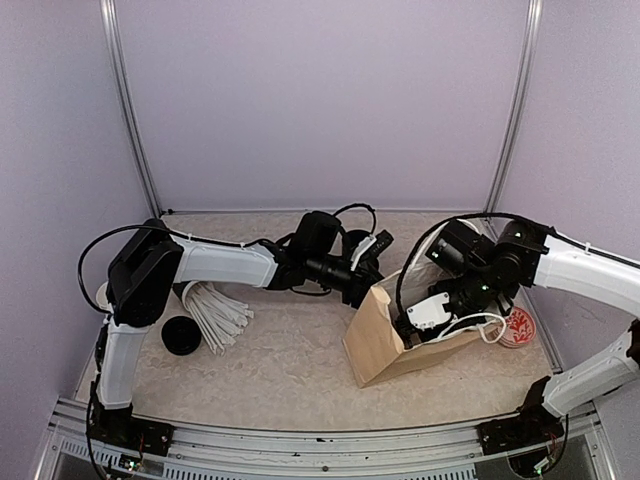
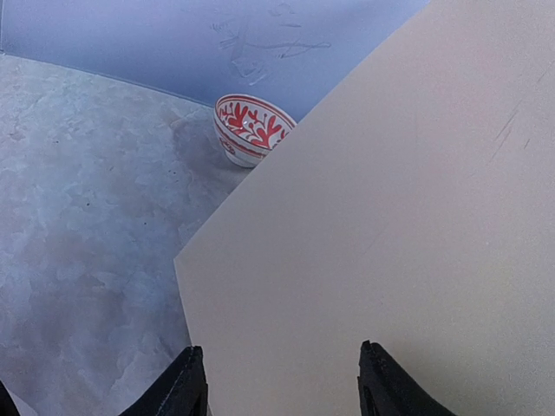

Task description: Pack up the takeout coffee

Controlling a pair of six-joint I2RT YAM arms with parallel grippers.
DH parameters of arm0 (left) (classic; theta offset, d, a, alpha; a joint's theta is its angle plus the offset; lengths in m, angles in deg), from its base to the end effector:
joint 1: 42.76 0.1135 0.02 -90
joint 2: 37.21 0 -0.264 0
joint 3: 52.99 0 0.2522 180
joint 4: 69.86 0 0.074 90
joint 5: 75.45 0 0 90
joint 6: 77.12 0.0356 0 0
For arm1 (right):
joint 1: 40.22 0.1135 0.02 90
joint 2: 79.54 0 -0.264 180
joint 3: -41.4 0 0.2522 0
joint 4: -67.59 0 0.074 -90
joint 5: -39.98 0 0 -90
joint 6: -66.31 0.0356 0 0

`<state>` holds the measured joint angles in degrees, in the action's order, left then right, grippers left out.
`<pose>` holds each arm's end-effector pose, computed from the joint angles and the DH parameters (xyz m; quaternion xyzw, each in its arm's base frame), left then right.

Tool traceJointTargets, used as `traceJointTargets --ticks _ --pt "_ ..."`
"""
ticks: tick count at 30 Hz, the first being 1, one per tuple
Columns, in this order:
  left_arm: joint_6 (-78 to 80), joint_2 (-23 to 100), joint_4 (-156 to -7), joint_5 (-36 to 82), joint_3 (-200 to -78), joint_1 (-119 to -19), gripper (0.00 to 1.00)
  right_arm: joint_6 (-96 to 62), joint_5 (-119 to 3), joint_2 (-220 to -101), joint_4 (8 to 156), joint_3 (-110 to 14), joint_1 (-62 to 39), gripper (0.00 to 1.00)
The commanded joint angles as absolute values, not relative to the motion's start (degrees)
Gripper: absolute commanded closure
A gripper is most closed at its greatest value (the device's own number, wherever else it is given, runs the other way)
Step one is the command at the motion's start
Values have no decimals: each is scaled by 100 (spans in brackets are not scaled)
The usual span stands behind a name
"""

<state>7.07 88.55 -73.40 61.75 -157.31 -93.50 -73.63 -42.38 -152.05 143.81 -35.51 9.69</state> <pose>0.2949 -0.4021 0.1941 0.4941 0.6319 -0.5306 0.2738 0.1493 0.1700 0.2808 -0.7471 0.6423 -0.0658 0.1576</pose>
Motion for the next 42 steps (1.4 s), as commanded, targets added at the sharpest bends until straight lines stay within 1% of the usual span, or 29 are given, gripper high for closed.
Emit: traceJointTargets --ticks 1,6,24,32,37,42 --pt "624 8804 -7341 6290 -15746 -9254 41 -7353 -5136 -15641 15298 -3773 788 68" --pt "408 8633 -7070 6328 -15463 -9149 41 -7412 -5395 -16075 15529 -4072 636 68" --pt "112 8378 -6768 6294 -15127 -8960 41 -7607 -5724 -16983 15573 -3854 240 65" --pt "11 8265 -6633 6271 -14957 -8876 41 -7583 -5719 -17087 15716 -3995 232 58" --pt "-3 8060 -6578 6196 -14774 -8775 40 -7463 -5769 -17073 15817 -4328 237 48" --pt "58 7800 -6709 6112 -14691 -8676 39 -7264 -6072 -17081 15959 -4719 228 36"
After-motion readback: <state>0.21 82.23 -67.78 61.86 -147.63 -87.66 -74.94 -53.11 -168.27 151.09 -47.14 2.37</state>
